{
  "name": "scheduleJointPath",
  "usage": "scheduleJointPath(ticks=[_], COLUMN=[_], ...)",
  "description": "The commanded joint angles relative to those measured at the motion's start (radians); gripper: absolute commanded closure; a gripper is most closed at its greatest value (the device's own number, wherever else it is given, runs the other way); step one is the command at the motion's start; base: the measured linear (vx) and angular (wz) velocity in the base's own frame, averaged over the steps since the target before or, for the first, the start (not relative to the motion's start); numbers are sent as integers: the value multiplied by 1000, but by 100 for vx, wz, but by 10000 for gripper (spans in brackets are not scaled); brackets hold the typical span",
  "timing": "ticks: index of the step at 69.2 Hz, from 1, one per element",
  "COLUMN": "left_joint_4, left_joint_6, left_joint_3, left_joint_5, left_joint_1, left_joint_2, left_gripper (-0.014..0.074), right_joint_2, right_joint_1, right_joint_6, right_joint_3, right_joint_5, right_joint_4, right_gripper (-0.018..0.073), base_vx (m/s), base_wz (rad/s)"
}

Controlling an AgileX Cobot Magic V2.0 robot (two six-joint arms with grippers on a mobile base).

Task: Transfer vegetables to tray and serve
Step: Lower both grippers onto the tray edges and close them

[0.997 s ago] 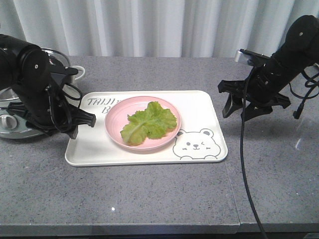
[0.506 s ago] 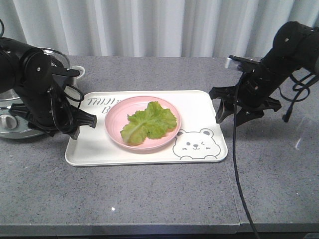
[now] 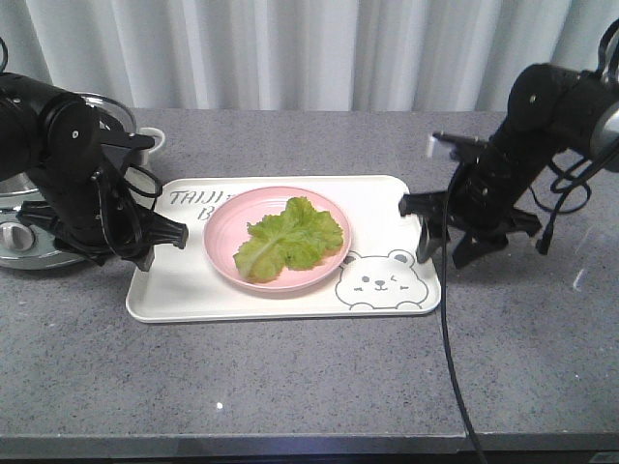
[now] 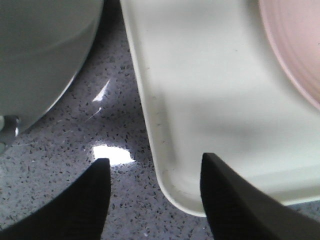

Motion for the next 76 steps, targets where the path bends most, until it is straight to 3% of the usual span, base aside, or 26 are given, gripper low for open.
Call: scheduleJointPath(ticks=[1,26,76], left_joint_4=[1,3,-1], left_joint_6=[-12,-11,-17], left_joint_3=[-21,-16,84], left_joint_5=[-14,-12,-93], left_joint_1=[4,4,4], left_joint_2=[-45,-45,-45], left_gripper=[200,200,200], right_joint_2=[-53,-56,-35], right_joint_1=[0,0,0], right_joint_6=[-23,-31,-28], right_joint_3=[17,21,21], right_joint_5=[38,-8,-20], right_joint_4=[-3,73,65], right_gripper=[181,181,181], base_vx=[0,0,0], base_wz=[0,0,0])
